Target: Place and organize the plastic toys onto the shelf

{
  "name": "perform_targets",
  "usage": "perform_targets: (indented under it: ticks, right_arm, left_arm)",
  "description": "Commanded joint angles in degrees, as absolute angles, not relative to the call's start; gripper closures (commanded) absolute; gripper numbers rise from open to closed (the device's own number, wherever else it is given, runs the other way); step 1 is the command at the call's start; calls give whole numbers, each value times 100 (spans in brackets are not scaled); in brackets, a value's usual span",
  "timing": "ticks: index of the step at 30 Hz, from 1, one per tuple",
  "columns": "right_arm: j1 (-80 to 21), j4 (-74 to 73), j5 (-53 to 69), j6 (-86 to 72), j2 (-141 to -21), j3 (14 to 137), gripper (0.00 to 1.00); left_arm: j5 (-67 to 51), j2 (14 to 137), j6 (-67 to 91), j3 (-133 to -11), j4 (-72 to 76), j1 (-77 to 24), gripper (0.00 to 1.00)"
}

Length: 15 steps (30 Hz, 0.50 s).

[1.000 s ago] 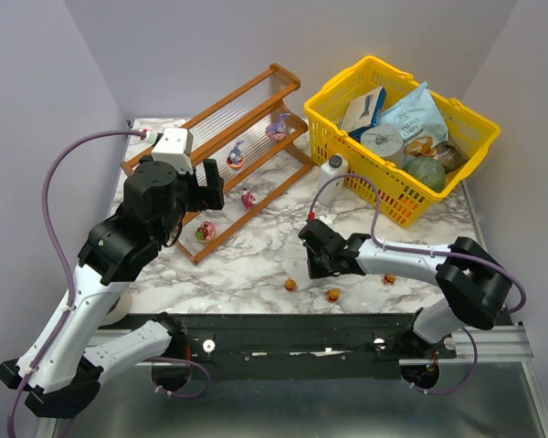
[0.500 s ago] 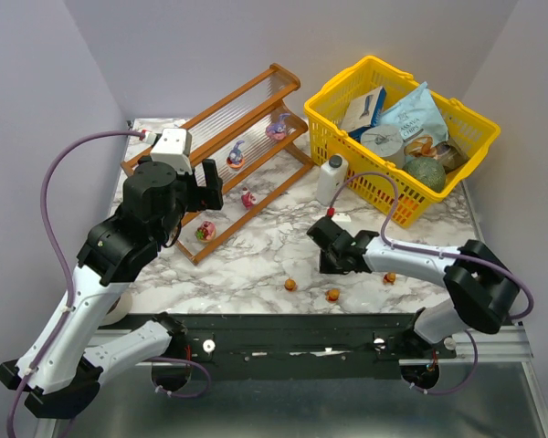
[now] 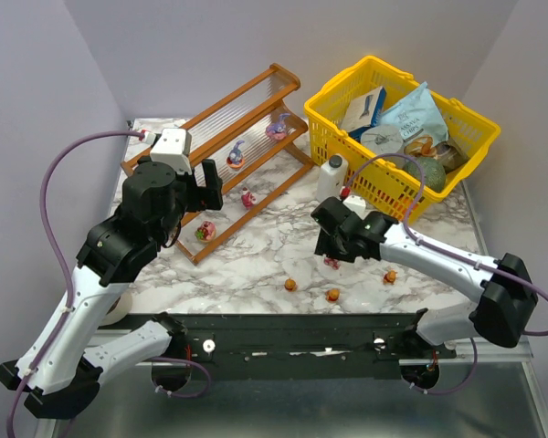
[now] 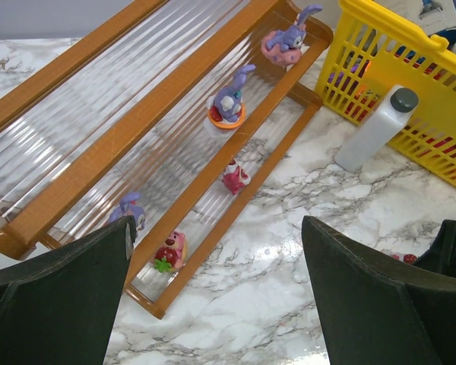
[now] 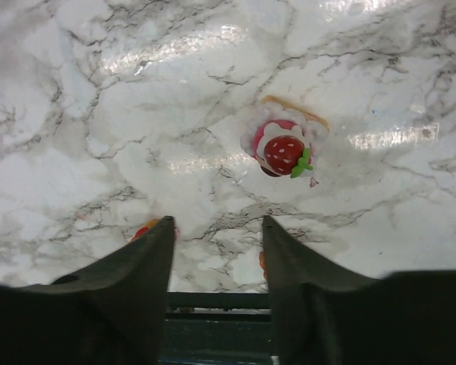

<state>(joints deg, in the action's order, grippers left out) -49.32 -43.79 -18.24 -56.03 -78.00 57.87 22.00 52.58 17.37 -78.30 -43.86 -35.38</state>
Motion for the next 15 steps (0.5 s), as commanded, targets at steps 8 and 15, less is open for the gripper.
perform_targets:
  ticks: [8,15]
  right_arm:
    - [-4799,-5669,-2707,-6434,-8463,6223,27]
    - [-4624,-4870,-2760,-5863,-8534,6100,28]
  left_arm:
    - [2206,5115,1731,-7901,-4412,-3542,1]
    - [2232,5115,1705,-7936,-4438,-3542,1]
